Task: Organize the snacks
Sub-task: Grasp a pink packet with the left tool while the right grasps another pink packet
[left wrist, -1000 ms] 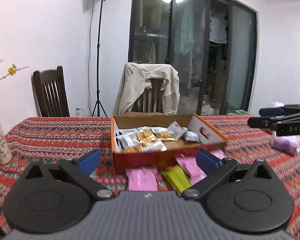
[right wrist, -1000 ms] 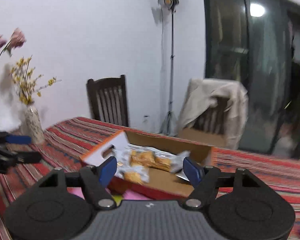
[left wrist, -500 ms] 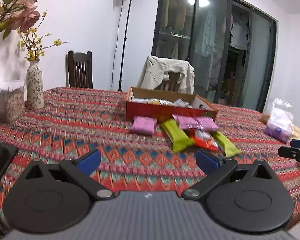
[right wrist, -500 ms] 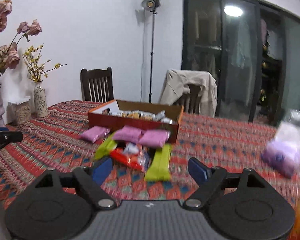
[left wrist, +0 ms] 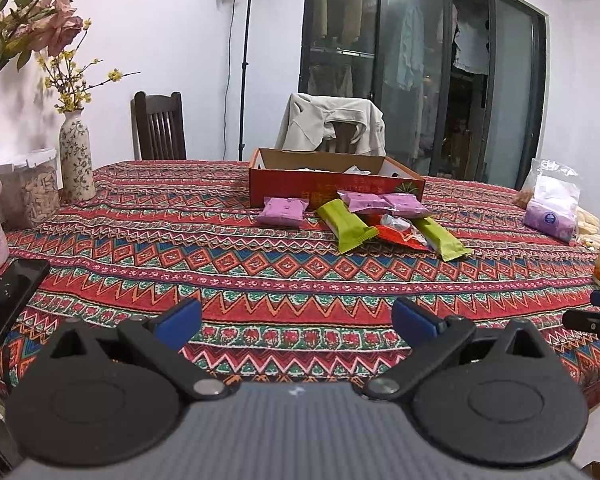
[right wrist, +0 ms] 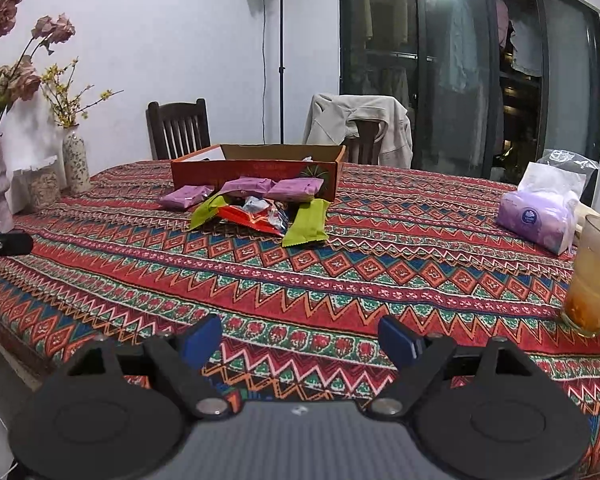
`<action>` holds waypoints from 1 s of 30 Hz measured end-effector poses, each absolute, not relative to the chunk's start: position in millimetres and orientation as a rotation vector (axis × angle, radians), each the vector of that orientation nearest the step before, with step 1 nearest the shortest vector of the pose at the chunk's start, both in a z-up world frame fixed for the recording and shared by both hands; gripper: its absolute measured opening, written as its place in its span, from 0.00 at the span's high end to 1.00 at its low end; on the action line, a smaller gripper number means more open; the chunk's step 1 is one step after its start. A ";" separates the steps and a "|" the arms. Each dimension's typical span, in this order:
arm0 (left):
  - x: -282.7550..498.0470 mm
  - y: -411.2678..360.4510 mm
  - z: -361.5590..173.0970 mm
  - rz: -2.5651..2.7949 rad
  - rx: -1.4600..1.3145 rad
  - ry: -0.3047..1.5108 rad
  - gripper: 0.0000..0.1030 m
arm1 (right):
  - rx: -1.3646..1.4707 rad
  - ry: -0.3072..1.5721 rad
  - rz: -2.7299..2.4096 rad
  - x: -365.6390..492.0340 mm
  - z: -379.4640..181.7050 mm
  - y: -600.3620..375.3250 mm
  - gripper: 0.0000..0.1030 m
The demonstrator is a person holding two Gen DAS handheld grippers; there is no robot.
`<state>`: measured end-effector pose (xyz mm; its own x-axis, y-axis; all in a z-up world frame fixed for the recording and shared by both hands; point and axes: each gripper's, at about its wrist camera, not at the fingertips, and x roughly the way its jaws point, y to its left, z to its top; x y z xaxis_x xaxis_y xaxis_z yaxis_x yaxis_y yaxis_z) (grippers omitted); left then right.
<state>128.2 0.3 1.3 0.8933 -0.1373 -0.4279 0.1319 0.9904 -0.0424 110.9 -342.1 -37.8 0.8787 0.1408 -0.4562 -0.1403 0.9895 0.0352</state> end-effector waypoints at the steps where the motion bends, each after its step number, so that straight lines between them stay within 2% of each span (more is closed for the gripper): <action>1: 128.9 -0.2 1.4 -0.140 -0.011 0.445 0.00 | 0.008 0.474 0.144 111.1 -37.3 -343.2 0.18; 13: 166.1 -7.4 -9.4 -0.139 -0.004 0.508 0.00 | 0.031 0.500 0.145 139.3 -43.9 -345.0 0.18; 23: 245.9 -10.5 -1.6 -0.157 -0.009 0.522 0.00 | 0.050 0.511 0.168 198.6 -43.8 -345.2 0.18; 30: 352.7 -3.9 -4.2 -0.238 -0.041 0.596 0.16 | -0.007 0.475 0.223 261.1 -21.1 -329.7 0.18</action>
<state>352.7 -3.9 -4.2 0.8010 -0.2340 -0.5510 0.2107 0.9717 -0.1064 261.1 -329.7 -21.1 0.8653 0.2117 -0.4544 -0.2148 0.9756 0.0454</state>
